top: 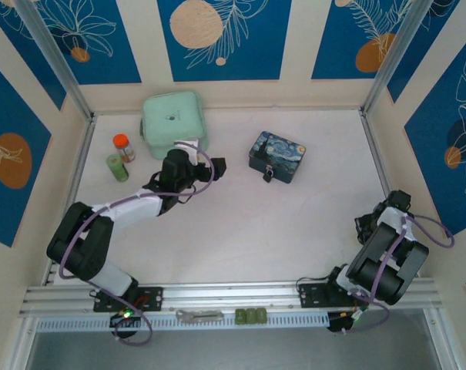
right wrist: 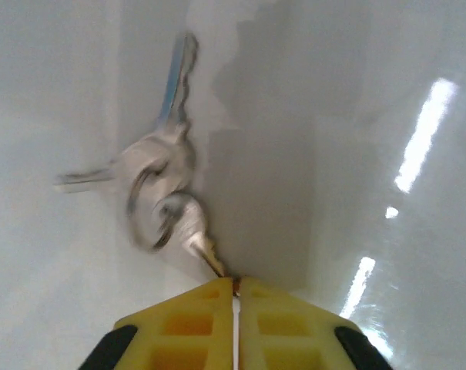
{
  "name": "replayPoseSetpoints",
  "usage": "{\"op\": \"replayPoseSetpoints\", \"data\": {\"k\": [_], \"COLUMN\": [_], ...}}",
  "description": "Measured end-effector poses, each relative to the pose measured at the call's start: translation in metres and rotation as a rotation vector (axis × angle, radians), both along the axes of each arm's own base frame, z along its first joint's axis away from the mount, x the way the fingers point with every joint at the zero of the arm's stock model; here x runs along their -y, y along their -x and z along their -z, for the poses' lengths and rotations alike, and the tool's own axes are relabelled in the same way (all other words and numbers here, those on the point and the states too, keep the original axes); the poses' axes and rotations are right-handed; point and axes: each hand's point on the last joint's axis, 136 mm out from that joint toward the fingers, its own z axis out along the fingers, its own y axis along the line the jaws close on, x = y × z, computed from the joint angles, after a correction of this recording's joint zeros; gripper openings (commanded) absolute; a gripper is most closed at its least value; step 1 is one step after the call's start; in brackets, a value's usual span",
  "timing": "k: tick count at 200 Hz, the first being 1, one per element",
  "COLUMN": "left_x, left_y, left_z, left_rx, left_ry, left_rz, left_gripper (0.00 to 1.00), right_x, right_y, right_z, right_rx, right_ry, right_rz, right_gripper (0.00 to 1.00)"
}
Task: Unlock the padlock with the key
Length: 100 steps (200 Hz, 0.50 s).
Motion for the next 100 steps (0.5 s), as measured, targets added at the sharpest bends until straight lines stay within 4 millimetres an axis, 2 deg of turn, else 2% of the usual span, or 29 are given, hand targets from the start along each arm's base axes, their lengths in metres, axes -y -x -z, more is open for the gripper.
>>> {"op": "replayPoseSetpoints", "data": {"k": [26,40,65,86,100], "left_x": [-0.001,-0.002,-0.005,-0.008,-0.01], "left_y": [0.003,0.005,0.009,0.014,0.016], "left_z": [-0.011,-0.013,-0.009,-0.004,-0.002], "left_rx": [0.022,0.025,0.018,0.007,0.003], "left_ry": [0.015,0.019,0.022,0.022,0.023], "left_rz": [-0.002,-0.003,-0.005,-0.01,-0.012], "left_gripper": [1.0,1.0,1.0,1.0,1.0], "right_x": [-0.011,-0.027,-0.069,-0.089,-0.08], "right_y": [-0.029,-0.042,-0.068,-0.082,-0.083], "right_z": [-0.006,-0.014,-0.045,-0.072,-0.08], "right_rx": [0.108,0.145,0.23,0.279,0.275], "right_ry": [-0.001,0.008,0.062,0.108,0.132], "right_rz": [-0.122,-0.226,-0.469,-0.59,-0.58], "right_gripper": [0.0,0.0,0.0,0.0,0.2]}}
